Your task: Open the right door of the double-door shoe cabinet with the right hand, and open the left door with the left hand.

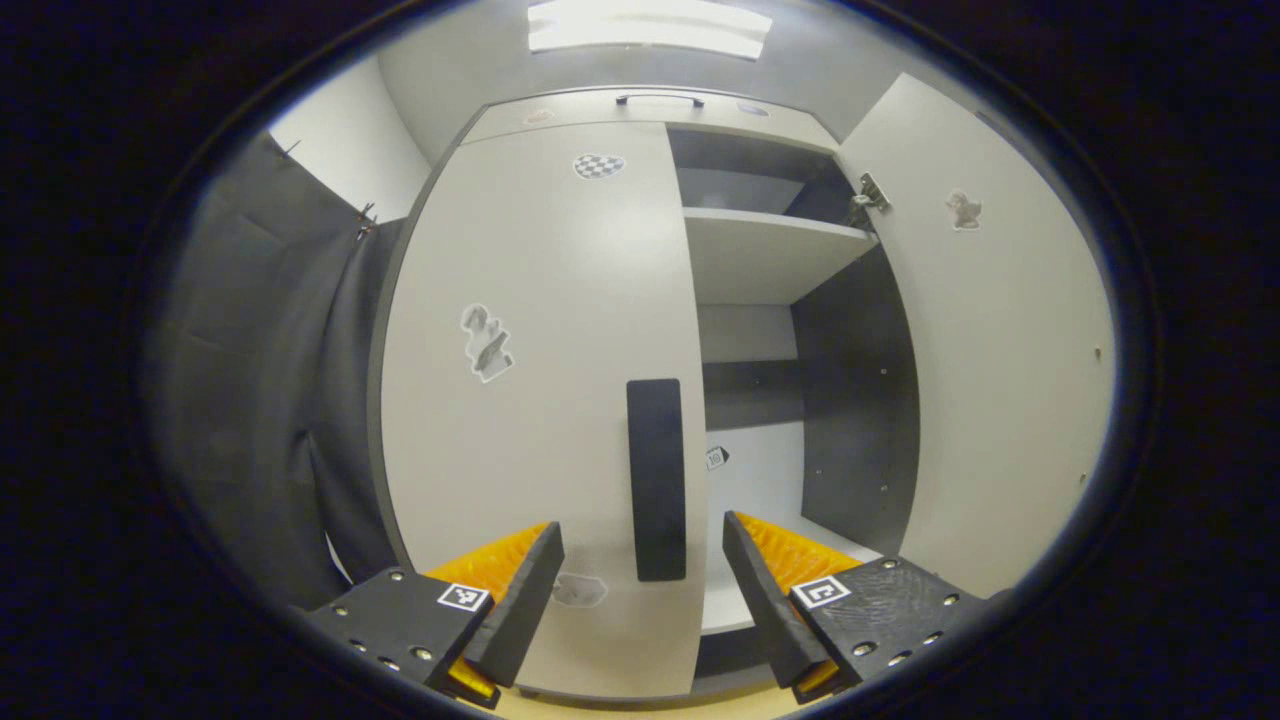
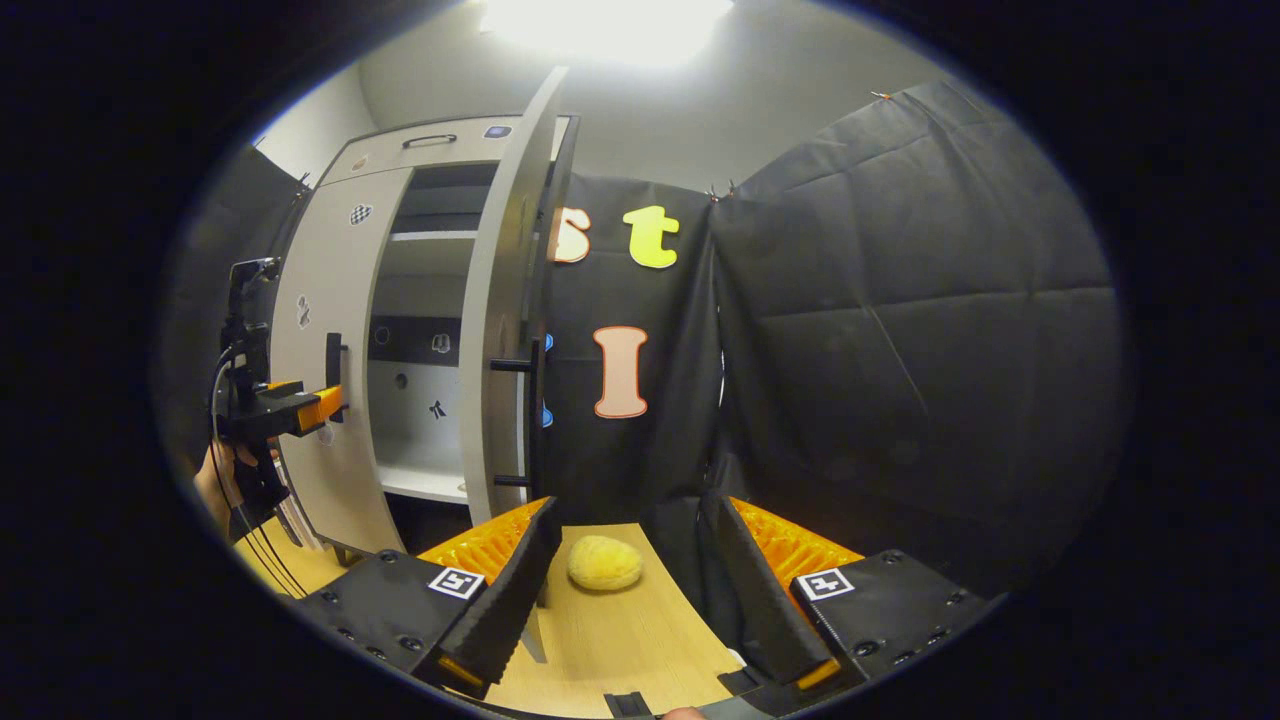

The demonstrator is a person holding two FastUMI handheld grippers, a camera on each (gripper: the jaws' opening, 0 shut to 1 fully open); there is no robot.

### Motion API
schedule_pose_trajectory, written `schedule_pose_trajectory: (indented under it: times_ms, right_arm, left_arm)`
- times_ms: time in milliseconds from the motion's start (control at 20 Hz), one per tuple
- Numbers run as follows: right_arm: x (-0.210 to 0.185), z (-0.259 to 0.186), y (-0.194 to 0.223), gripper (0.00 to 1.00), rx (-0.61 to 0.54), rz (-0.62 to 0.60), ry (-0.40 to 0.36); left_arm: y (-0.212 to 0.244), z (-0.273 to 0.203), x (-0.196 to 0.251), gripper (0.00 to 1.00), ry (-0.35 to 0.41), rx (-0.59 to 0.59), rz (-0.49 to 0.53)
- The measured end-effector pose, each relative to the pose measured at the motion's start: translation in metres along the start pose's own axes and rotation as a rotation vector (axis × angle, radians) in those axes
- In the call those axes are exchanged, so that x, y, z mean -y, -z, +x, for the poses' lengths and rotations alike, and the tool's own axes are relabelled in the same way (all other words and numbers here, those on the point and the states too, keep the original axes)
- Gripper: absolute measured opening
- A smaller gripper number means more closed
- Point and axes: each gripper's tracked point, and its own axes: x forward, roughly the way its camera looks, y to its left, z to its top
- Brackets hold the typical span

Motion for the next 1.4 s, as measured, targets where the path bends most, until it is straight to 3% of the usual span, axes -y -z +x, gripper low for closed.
schedule_pose_trajectory:
  times_ms: [500,550,750,900,1100,1250,1400]
  right_arm:
    - [0.019,-0.003,0.009,0.98,-0.021,0.010,0.070]
    - [0.019,-0.002,0.010,0.98,-0.024,0.008,0.069]
    - [0.019,0.000,0.010,0.98,-0.020,0.010,0.061]
    - [0.017,0.002,0.011,0.98,-0.023,0.014,0.043]
    - [0.022,-0.001,0.013,0.97,-0.022,0.019,0.030]
    - [0.032,-0.002,0.010,0.98,-0.016,0.024,0.023]
    - [0.039,-0.005,0.006,0.98,-0.002,0.047,0.007]
  left_arm:
    - [0.014,0.038,-0.010,0.94,-0.035,-0.040,-0.050]
    - [0.015,0.043,-0.011,0.80,-0.032,-0.041,-0.050]
    - [0.012,0.046,-0.007,0.81,-0.032,-0.039,-0.017]
    - [0.011,0.047,0.002,0.62,-0.018,-0.044,0.015]
    - [0.013,0.044,0.010,0.28,0.020,-0.060,-0.003]
    - [0.013,0.042,0.009,0.21,0.014,-0.076,-0.017]
    - [0.014,0.040,0.007,0.22,0.020,-0.085,-0.041]
